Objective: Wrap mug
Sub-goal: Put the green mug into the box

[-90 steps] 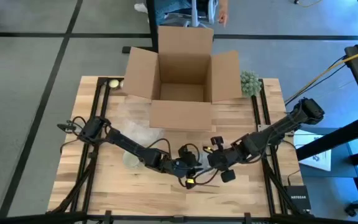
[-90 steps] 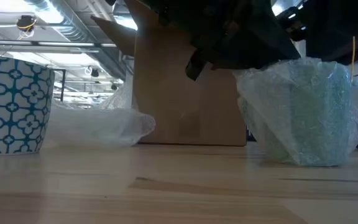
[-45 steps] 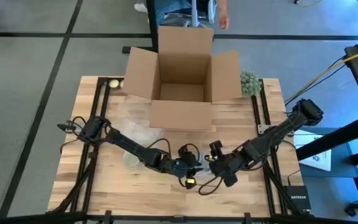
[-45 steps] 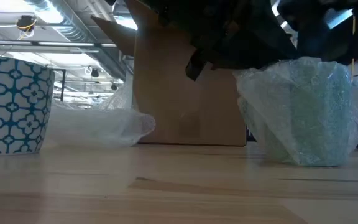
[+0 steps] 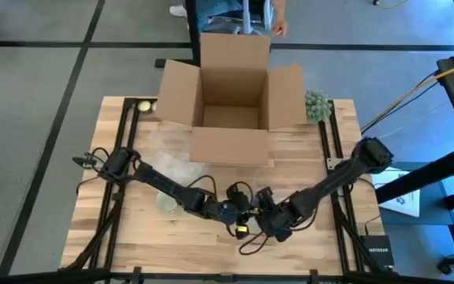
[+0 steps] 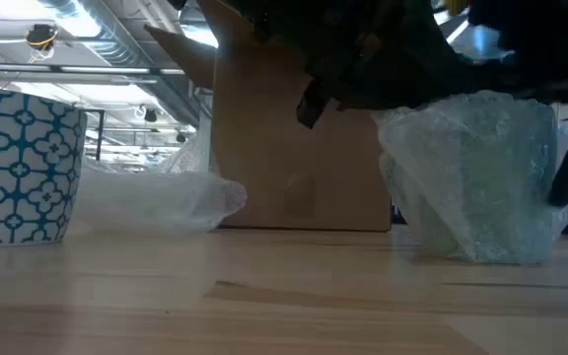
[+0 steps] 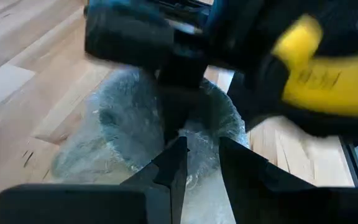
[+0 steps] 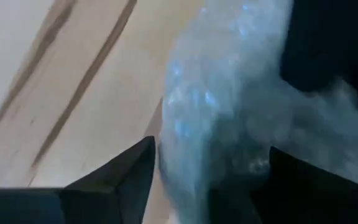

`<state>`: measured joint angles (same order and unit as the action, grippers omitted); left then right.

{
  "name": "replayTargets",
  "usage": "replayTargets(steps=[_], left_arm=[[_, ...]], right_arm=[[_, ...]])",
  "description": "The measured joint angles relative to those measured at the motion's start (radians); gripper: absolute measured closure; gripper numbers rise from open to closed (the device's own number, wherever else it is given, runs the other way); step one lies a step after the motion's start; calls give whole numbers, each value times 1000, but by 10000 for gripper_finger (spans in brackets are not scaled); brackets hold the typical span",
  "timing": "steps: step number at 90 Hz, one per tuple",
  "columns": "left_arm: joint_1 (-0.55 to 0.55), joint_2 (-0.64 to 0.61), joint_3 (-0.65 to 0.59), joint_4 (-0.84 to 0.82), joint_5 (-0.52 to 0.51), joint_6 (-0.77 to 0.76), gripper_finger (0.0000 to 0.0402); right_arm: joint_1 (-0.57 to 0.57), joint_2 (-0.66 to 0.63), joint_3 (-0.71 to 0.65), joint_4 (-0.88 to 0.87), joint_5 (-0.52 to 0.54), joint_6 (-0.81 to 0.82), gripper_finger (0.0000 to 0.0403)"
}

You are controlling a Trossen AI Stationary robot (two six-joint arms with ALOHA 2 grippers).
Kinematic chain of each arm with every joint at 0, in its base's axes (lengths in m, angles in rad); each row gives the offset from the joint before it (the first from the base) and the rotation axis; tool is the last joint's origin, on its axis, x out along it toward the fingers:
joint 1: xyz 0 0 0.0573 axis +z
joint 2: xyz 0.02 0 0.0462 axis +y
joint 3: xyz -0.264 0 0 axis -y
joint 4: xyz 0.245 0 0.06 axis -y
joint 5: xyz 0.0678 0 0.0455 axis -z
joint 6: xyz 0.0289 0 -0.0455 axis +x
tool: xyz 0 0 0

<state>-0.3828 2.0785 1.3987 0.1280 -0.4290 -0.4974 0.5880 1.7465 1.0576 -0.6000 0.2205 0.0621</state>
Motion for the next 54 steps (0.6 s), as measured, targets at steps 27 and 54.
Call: replayTargets(steps=[27,54], left_arm=[[0,1,5,15,-4,12,324],[-38,-22,64,-50,9,78,324]], right_arm=[[2,19,-2,15,-26,-26,328],[22,12,-4,-19,-46,-8,385]])
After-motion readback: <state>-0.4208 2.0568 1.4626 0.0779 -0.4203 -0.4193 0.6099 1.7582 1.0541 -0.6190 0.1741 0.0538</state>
